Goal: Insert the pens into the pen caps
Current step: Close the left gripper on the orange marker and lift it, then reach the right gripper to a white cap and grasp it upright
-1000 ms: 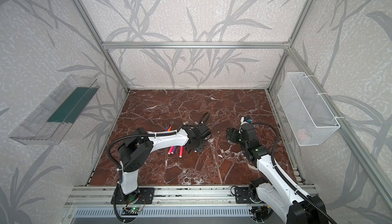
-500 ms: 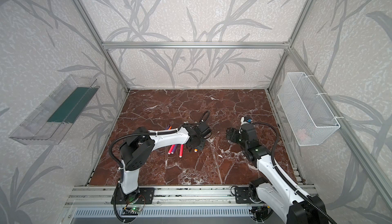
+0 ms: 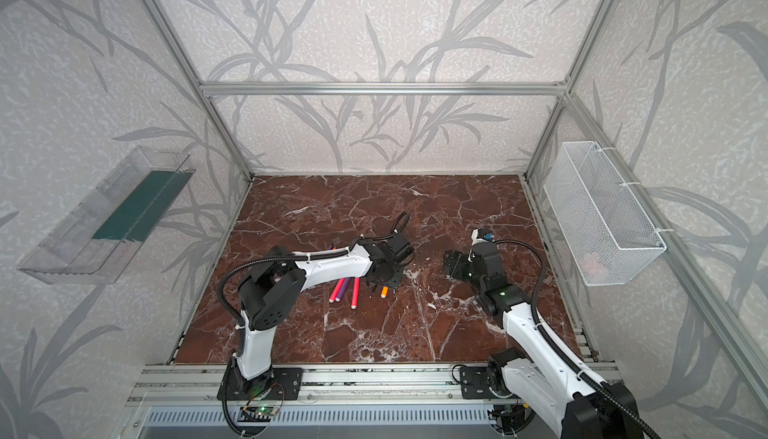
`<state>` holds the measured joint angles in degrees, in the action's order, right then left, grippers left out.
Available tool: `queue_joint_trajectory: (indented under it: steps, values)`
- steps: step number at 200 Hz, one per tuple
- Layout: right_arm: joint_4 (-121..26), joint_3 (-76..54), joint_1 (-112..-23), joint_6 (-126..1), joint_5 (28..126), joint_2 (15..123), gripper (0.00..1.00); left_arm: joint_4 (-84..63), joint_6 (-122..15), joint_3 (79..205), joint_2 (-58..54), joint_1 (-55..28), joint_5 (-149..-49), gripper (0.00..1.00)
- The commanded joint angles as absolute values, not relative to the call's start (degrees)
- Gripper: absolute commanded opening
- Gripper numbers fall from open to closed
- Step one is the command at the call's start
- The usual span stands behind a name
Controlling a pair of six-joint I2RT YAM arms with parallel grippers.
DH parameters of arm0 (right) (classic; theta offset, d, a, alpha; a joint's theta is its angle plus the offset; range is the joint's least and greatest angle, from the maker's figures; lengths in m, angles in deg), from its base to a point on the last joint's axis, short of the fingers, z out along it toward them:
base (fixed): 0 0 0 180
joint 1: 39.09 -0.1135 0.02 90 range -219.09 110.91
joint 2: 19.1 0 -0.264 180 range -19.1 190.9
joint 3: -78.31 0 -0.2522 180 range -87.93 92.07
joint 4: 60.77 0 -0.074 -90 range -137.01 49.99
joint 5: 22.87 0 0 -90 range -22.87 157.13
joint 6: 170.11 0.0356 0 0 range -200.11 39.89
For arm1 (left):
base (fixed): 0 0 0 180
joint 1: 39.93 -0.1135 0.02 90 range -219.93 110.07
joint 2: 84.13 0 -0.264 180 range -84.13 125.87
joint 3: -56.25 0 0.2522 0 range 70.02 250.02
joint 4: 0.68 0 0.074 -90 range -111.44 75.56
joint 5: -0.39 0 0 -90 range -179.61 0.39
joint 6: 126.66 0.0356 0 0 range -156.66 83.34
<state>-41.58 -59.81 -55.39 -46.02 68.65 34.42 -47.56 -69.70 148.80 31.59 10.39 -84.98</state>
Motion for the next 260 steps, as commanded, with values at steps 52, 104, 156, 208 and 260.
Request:
queue_joint_trajectory:
  steps: [52, 104, 156, 208, 260]
  values:
    - [-42.3, -59.4, -55.8, -45.8, 68.8, 35.3, 0.82, -49.8, -69.2, 147.4, 35.1, 9.4, -84.9, 0.22]
    - [-42.5, -60.0, -55.8, -45.9, 68.5, 35.7, 0.82, -48.5, -69.0, 146.3, 34.3, 9.1, -85.1, 0.09]
    - [-44.5, -59.3, -58.4, -47.5, 69.5, 37.3, 0.83, -44.4, -68.5, 138.9, 22.6, 3.6, -88.6, 0.0]
    - [-46.0, -47.2, -73.7, -52.6, 64.5, 54.4, 0.86, -47.8, -69.6, 127.9, 3.0, -3.5, -79.1, 0.0]
    - [-40.9, -29.9, -78.4, -57.1, 64.8, 74.7, 0.68, -44.0, -69.9, 120.0, -8.7, -5.9, -77.1, 0.0]
